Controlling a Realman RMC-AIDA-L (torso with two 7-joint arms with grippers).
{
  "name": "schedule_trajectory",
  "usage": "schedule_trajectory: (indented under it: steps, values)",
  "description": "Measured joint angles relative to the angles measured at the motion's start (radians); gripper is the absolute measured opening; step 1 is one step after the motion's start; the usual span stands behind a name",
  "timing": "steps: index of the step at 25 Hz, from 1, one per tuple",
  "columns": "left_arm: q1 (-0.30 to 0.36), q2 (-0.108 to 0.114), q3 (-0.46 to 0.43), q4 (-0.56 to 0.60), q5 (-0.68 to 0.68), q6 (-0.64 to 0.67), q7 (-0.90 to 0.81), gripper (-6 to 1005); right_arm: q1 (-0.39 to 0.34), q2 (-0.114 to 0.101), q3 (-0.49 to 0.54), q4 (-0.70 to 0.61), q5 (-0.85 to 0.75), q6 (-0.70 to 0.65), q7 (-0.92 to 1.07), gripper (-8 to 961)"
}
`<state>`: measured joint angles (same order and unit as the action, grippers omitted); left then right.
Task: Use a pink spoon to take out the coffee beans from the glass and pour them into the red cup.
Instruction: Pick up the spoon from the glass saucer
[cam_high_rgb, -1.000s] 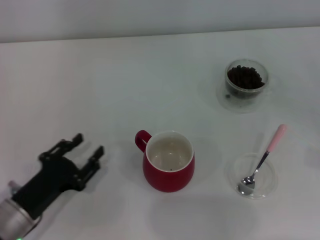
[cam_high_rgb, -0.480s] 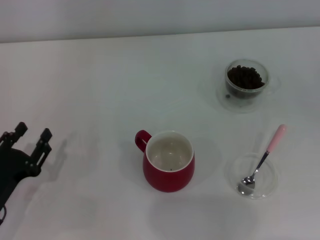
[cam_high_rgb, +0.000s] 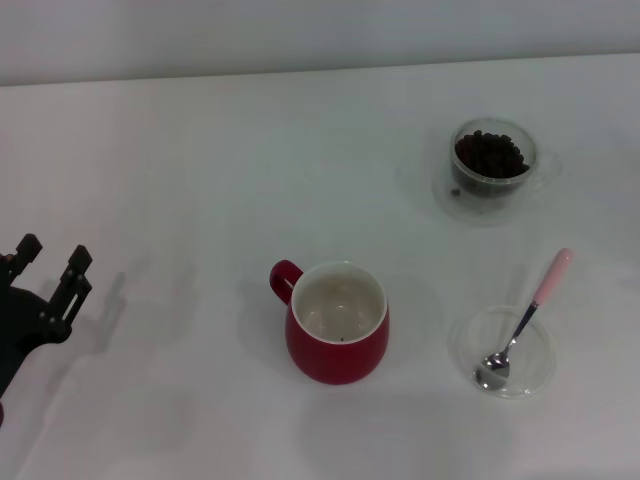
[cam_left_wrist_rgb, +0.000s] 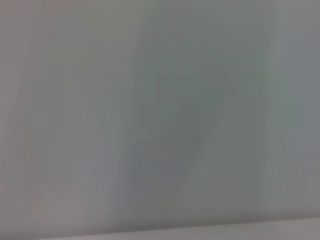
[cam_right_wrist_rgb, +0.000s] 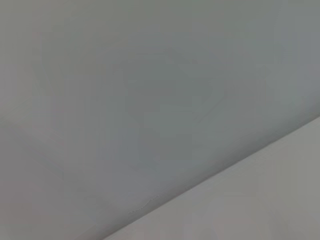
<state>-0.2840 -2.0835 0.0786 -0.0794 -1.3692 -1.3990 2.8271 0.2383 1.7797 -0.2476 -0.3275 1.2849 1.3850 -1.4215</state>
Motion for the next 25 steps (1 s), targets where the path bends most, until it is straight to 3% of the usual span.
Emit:
schedule_trajectory:
  steps: [5, 11, 12, 13, 17, 25]
  values:
    - [-0.004, 0.0, -0.001, 0.019, 0.0, -0.009, 0.0, 584, 0.008, 0.005, -0.085, 0.0, -0.003, 0.073, 0.074, 843]
    - [-0.014, 0.002, -0.002, 0.056, -0.035, -0.023, 0.0, 583, 0.025, 0.048, -0.213, -0.004, -0.005, 0.057, 0.095, 844]
    - [-0.017, 0.002, -0.002, 0.061, -0.04, -0.027, 0.0, 583, 0.03, 0.07, -0.232, -0.008, -0.01, 0.042, 0.09, 844]
    - [-0.018, 0.002, -0.002, 0.065, -0.046, -0.03, 0.0, 583, 0.03, 0.07, -0.232, -0.008, -0.01, 0.042, 0.09, 843]
    - [-0.021, 0.003, -0.002, 0.082, -0.065, -0.053, 0.0, 583, 0.039, 0.106, -0.235, -0.009, -0.023, 0.019, 0.066, 843]
    - [-0.01, 0.005, -0.002, 0.115, -0.07, -0.086, -0.002, 583, 0.031, 0.129, -0.239, -0.008, -0.046, -0.011, 0.036, 841]
